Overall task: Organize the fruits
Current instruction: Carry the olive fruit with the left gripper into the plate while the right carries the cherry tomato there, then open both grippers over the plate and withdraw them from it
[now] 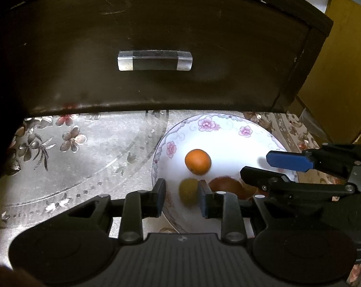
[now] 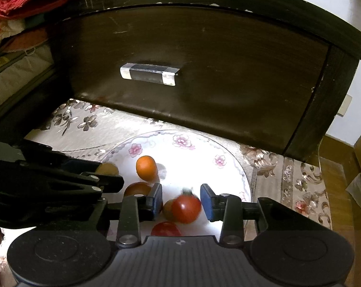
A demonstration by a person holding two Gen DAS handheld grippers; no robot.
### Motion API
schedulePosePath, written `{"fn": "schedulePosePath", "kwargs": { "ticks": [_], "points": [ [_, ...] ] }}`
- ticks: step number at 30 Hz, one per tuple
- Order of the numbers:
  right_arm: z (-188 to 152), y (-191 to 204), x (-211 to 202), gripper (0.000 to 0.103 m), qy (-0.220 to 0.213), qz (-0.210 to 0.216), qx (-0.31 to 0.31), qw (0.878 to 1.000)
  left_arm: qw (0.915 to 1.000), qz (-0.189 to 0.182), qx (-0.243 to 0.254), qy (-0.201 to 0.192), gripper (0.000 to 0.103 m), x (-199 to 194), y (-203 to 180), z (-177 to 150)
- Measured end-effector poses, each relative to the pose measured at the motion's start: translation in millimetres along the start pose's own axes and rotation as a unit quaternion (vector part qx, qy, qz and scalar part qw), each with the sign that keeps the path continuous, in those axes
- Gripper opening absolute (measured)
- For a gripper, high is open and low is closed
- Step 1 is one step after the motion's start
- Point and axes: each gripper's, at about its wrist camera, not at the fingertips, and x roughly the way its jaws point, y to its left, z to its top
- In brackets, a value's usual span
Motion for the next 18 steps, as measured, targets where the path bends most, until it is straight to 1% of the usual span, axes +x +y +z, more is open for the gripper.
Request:
{"fn": "schedulePosePath", "kwargs": {
  "ticks": [4,9,18],
  "points": [
    [0.6,-0.4,-1.5,0.033,-0.003,-0.004,0.002,1.0,1.0,0.002,0.002,-0.003,0.041,-2.5,-1.1,-0.3],
    [1.6,-4.5,-2.3,0.034,0.001,-0.006,0.015,1.0,0.9999,0.0,0.009,-0.006,0.041,-4.6,-5.4,-0.9],
    [2.4,-3.8,-9.4,0.034,-0.007,-0.011,0.014,1.0,0.9996,0.005,0.016,-0.022,0.043,-19.5,-10.7,-1.3]
  ]
}}
